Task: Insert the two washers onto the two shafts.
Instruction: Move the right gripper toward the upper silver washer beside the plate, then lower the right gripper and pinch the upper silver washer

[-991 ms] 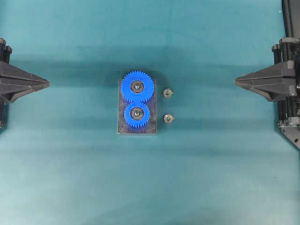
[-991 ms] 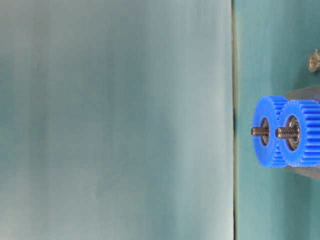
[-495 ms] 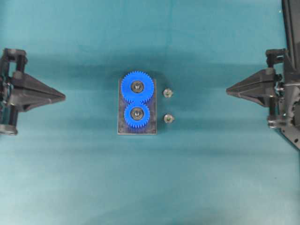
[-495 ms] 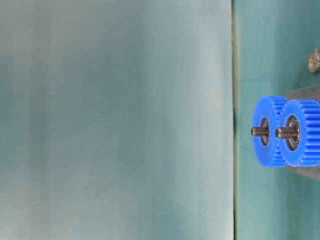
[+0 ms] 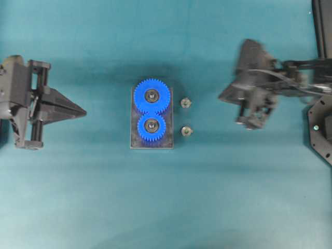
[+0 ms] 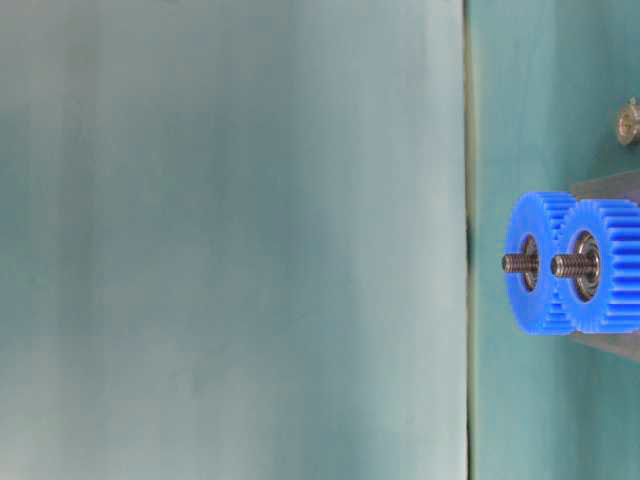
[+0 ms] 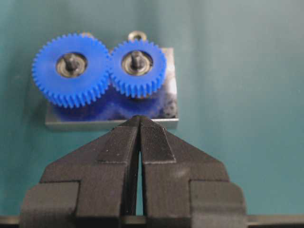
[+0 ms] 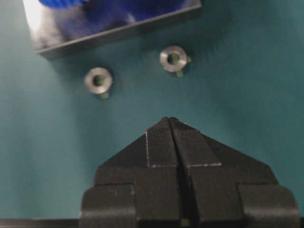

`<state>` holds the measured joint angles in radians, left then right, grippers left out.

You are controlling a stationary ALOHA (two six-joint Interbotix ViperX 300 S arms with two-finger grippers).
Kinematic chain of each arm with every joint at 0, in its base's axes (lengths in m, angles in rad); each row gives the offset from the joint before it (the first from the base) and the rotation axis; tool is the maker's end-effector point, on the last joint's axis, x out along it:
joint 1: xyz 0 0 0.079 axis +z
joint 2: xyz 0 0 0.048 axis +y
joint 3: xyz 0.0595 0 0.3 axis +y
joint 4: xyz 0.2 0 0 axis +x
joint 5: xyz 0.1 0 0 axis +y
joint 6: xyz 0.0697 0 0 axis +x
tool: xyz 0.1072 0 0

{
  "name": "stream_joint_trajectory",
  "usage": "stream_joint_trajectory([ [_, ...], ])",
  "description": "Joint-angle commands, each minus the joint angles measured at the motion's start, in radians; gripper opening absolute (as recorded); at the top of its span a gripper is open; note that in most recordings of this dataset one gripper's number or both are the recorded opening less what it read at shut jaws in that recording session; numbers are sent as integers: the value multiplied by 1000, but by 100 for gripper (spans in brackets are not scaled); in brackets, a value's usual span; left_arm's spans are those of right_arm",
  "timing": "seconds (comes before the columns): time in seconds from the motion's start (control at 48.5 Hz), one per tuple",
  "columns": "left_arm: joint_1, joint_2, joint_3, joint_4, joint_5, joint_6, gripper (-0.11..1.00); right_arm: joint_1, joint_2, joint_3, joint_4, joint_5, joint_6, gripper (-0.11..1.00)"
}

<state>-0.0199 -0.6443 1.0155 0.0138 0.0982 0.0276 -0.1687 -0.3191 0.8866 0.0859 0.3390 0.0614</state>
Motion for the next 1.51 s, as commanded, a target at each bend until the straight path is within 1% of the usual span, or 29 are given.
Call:
stream_joint_trajectory([
  [0.0,-6,15,-31,3,-3,2,-1,-11,74,-63,-6,-2,-3,1],
  [0.248,-11,21,-31,3,-3,2,-1,-14,255,-183,-49,48,-9,1],
  [0.289,-11,23,-31,3,-3,3,0,-14,278,-198,-52,49,-17,3],
  [0.33,-11,25,-34,3,-3,3,0,-14,295,-212,-57,48,-29,7],
  [0.392,-11,25,-37,3,-3,2,-1,-14,318,-233,-60,49,-52,19],
  [0.433,-11,26,-40,3,-3,3,-1,-14,330,-244,-60,52,-66,29],
  [0.537,-11,31,-35,3,-3,2,-1,-15,359,-273,-60,63,-89,60],
  [0.619,-11,34,-32,3,-3,2,0,-17,383,-295,-60,86,-91,83],
  [0.66,-11,35,-31,3,-3,3,-1,-18,394,-304,-60,97,-92,91],
  [0.681,-11,37,-31,3,-3,3,-1,-18,399,-308,-60,101,-94,93],
  [0.805,-11,43,-31,3,-3,3,-1,-18,423,-331,-61,110,-98,90],
  [0.949,-11,49,-29,3,-5,3,0,-18,456,-347,-60,114,-98,90],
  [1.486,-11,52,-26,3,-8,3,0,-18,512,-350,-60,123,-97,89],
])
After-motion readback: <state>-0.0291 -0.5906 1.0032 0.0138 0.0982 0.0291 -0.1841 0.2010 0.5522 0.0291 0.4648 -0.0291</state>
